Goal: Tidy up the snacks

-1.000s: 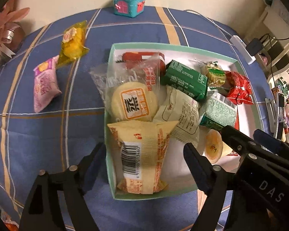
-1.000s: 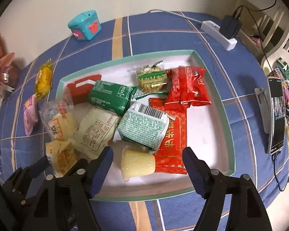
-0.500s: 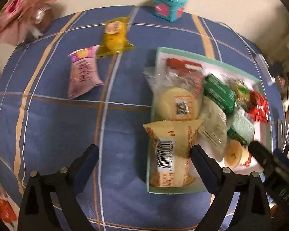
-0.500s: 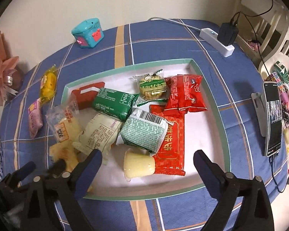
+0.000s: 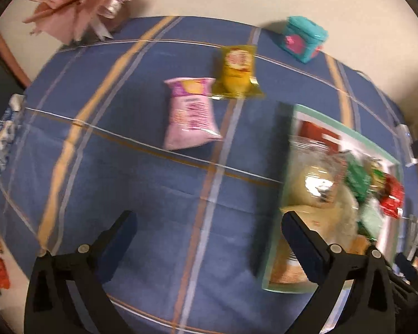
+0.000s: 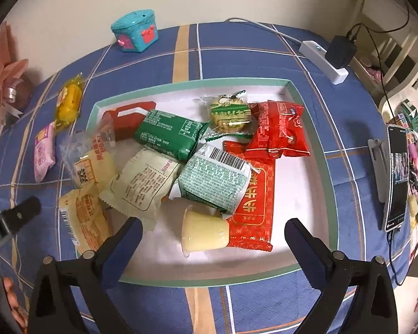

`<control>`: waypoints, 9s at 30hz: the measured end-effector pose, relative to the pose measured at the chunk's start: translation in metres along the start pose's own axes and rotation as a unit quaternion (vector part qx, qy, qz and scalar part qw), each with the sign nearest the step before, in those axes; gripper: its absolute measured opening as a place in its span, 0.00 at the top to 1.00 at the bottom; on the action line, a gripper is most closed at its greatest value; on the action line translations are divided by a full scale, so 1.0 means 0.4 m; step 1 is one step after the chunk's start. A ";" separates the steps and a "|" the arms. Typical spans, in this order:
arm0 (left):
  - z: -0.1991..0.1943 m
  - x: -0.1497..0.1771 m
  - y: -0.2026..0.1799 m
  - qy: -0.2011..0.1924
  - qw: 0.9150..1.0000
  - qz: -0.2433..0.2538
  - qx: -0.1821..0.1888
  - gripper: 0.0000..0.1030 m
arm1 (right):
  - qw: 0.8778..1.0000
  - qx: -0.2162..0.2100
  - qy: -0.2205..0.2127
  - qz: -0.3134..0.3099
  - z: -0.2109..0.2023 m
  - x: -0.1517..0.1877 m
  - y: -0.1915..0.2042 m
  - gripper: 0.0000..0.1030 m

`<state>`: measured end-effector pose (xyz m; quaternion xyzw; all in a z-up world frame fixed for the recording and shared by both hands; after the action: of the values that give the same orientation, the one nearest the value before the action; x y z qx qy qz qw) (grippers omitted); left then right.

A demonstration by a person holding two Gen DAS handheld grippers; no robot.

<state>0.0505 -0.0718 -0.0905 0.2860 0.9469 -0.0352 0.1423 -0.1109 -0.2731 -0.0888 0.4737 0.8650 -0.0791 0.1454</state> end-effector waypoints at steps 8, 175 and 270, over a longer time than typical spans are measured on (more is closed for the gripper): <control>0.012 -0.009 0.083 -0.010 0.998 -0.006 -0.065 0.00 | 1.000 -0.001 -0.007 -0.029 -0.011 0.009 0.046 0.00; -0.133 -0.115 -0.004 -0.094 0.993 0.005 0.075 0.59 | 0.993 -0.110 -0.031 -0.037 -0.109 -0.025 0.268 0.59; -0.106 0.152 -0.056 -0.052 0.992 0.107 -0.035 0.04 | 0.999 -0.030 -0.034 0.000 -0.131 0.167 0.025 0.00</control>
<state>-0.0208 -0.0519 -0.0680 0.3784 0.9028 -0.0011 0.2042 -0.1457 -0.2003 -0.0610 0.4664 0.8614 -0.0693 0.1889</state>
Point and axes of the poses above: each gripper's, at about its wrist camera, not at the fingertips, and z roughly the way its jaws point, y to its left, x to its underside, the point moved 7 cm from there along z, roughly the way its jaws point, and after that the axes turned 9 degrees about z, right-handed, at the moved point
